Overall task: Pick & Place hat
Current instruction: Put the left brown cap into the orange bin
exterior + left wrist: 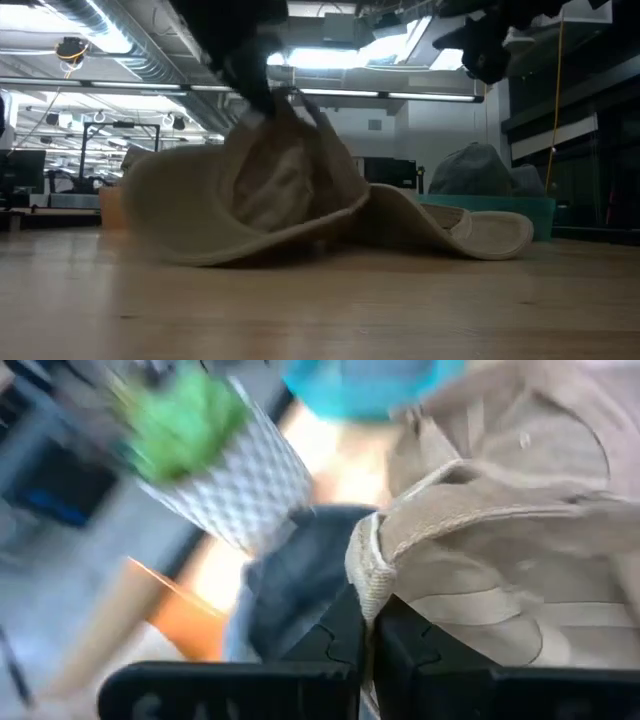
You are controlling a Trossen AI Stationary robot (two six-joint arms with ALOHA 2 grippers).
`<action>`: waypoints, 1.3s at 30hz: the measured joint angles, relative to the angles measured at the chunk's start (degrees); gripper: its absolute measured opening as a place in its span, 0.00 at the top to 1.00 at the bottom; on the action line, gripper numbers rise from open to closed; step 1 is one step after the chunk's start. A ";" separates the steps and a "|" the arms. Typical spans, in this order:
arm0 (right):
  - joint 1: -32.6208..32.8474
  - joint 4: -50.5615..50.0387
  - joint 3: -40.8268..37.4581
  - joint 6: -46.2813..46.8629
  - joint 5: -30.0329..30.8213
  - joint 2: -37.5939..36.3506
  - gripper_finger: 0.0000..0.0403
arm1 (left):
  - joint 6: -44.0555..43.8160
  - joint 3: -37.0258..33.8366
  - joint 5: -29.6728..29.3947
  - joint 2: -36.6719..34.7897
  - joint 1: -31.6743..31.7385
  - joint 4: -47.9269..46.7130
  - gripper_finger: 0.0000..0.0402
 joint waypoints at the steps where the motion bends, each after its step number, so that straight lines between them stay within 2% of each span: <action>1: 0.00 1.31 0.00 -0.74 0.02 0.00 0.60 | 1.70 0.00 -1.49 -1.05 -0.58 0.27 0.99; 8: -0.02 12.31 0.00 -7.16 0.02 -0.02 0.60 | 12.12 0.00 -7.90 -9.45 -3.93 6.21 0.99; 13: -0.07 18.98 0.00 -11.09 0.02 -0.02 0.60 | 22.55 0.00 -5.62 -16.42 -5.85 17.09 0.99; 15: -0.07 21.48 0.00 -12.27 0.20 0.02 0.60 | 26.36 0.00 -1.88 -19.09 -6.13 21.62 0.99; 18: -0.07 25.67 0.00 -14.56 0.41 0.57 0.60 | 29.88 0.00 6.99 -22.39 -5.91 28.19 0.99; 23: -0.07 34.28 0.00 -19.32 0.34 3.26 0.60 | 31.84 0.02 21.79 -24.78 -4.35 36.50 0.99; 26: -0.07 39.37 0.00 -21.66 0.32 5.52 0.60 | 31.86 0.02 28.61 -24.87 -3.11 39.19 0.99; 31: -0.07 45.83 0.50 -23.39 0.30 10.50 0.60 | 31.86 0.00 37.73 -23.80 -0.88 43.18 0.99; 35: -0.07 45.31 3.71 -23.35 0.12 15.19 0.59 | 29.90 0.00 43.11 -22.52 1.07 44.94 0.99; 39: -0.94 41.88 8.25 -22.45 -3.70 19.17 0.54 | 25.65 0.00 47.72 -20.79 2.72 44.69 0.99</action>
